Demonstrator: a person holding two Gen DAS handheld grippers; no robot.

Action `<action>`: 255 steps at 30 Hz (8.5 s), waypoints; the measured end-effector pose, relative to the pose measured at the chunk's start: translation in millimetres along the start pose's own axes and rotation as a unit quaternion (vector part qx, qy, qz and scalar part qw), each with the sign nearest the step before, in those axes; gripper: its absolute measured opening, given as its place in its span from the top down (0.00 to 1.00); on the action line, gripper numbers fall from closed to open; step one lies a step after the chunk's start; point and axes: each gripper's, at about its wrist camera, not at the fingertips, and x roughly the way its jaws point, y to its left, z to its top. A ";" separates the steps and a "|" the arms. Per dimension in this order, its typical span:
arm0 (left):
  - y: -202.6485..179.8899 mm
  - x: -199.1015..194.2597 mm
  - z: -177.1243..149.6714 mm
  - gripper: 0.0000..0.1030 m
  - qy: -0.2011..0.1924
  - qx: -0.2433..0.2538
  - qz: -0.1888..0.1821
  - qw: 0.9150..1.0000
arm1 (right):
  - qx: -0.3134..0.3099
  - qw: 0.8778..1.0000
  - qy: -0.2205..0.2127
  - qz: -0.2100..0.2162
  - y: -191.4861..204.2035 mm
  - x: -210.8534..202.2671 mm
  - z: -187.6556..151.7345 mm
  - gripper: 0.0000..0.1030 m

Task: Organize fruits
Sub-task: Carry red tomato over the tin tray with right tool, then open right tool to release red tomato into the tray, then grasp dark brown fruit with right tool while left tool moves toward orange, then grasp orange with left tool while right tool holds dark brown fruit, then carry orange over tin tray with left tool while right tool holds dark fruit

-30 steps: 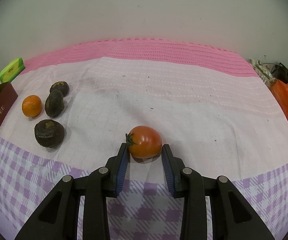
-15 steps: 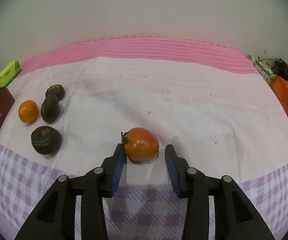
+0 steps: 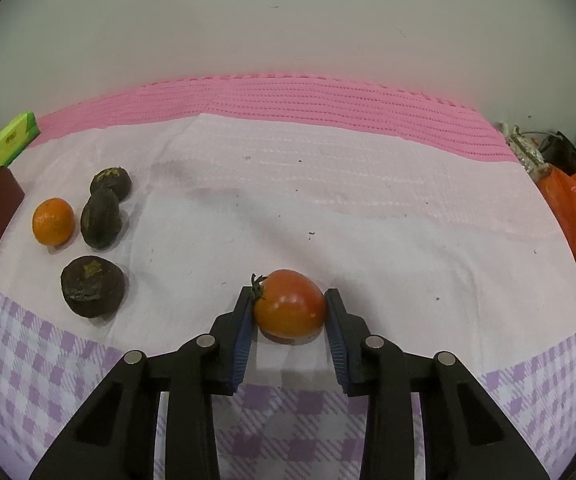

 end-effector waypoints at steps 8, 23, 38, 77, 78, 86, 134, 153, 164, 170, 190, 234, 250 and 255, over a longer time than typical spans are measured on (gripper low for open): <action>5.8 -17.9 2.0 0.29 -0.035 -0.011 0.010 0.999 | -0.017 0.999 -0.024 0.037 32.6 -32.6 18.5 0.66; 48.2 -47.7 -1.2 0.19 -0.065 -0.088 0.046 0.993 | -0.155 0.958 -0.053 0.235 223.8 -102.4 44.0 0.66; 90.3 -53.9 -18.1 0.17 -0.051 -0.182 0.063 0.980 | -0.282 0.921 0.012 0.269 344.1 -78.6 12.2 0.66; 56.5 -46.3 -17.2 0.17 -0.047 -0.111 0.039 0.992 | -0.270 0.922 0.026 0.277 347.0 -67.3 11.1 0.65; 54.7 -46.3 -17.2 0.17 -0.047 -0.107 0.039 0.992 | -0.267 0.921 0.024 0.281 345.2 -69.1 12.3 0.65; 43.1 -44.5 -17.7 0.17 -0.047 -0.078 0.035 0.995 | -0.229 0.925 -0.002 0.302 317.2 -89.6 24.1 0.65; -94.1 -41.9 -0.2 0.17 -0.067 0.094 -0.019 0.993 | -0.056 0.991 0.004 0.123 90.4 -5.3 15.8 0.52; -179.4 -1.2 13.7 0.17 -0.039 0.141 -0.056 0.988 | -0.075 0.991 -0.028 0.105 92.9 -4.7 9.0 0.62; -203.8 25.9 13.0 0.17 -0.003 0.145 -0.089 0.985 | -0.012 0.997 -0.029 0.064 39.7 5.4 11.8 0.62; -219.3 42.2 19.0 0.23 0.007 0.146 -0.099 0.984 | 0.005 0.998 -0.028 0.062 29.2 9.0 15.3 0.62; -236.8 83.0 21.4 0.43 0.054 0.132 -0.133 0.981 | 0.000 0.998 -0.027 0.056 32.6 8.5 14.3 0.62; -151.7 -24.2 21.7 0.64 -0.029 0.109 -0.102 0.988 | -0.009 0.999 -0.027 0.044 36.5 11.5 14.0 0.62; -56.5 -18.8 7.1 0.64 -0.016 0.054 -0.033 0.998 | -0.011 0.999 -0.027 0.042 35.9 11.2 14.2 0.62; -37.6 -13.1 -3.4 0.64 0.003 0.038 -0.025 0.999 | -0.012 0.999 -0.027 0.042 34.8 11.8 14.3 0.62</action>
